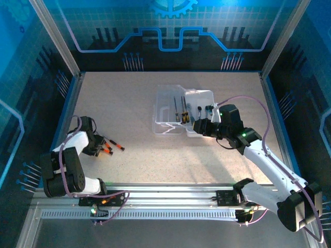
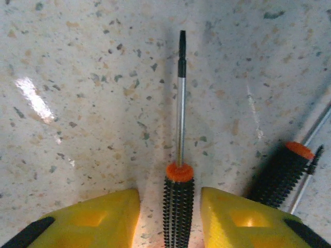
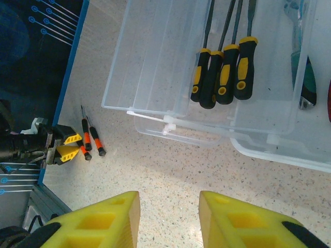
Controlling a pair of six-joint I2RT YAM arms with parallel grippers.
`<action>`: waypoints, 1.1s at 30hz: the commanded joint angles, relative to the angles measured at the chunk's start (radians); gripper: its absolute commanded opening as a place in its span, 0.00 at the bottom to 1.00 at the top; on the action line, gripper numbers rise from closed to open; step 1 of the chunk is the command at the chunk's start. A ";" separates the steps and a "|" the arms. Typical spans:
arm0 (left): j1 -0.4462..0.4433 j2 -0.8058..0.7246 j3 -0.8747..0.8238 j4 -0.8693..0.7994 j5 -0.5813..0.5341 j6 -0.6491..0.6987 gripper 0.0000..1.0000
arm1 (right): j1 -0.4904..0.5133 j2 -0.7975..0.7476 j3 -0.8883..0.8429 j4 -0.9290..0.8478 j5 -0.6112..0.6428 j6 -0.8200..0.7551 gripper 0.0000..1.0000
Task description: Pack the tool kit
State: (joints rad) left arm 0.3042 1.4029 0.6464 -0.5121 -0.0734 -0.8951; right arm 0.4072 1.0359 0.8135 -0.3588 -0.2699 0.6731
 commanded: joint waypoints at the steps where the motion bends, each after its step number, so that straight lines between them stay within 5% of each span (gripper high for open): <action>1: 0.007 0.065 -0.010 0.069 0.011 -0.015 0.32 | -0.005 -0.021 0.018 -0.015 0.005 -0.014 0.37; 10: 0.008 0.036 -0.015 0.060 -0.014 0.029 0.18 | -0.012 -0.013 0.013 -0.006 -0.017 -0.009 0.37; 33: -0.022 -0.221 0.127 -0.142 -0.025 0.093 0.14 | -0.013 -0.019 0.001 0.019 -0.014 -0.003 0.37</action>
State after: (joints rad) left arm 0.3004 1.2163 0.7208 -0.5972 -0.0937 -0.8276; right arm 0.4046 1.0313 0.8135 -0.3573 -0.2707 0.6735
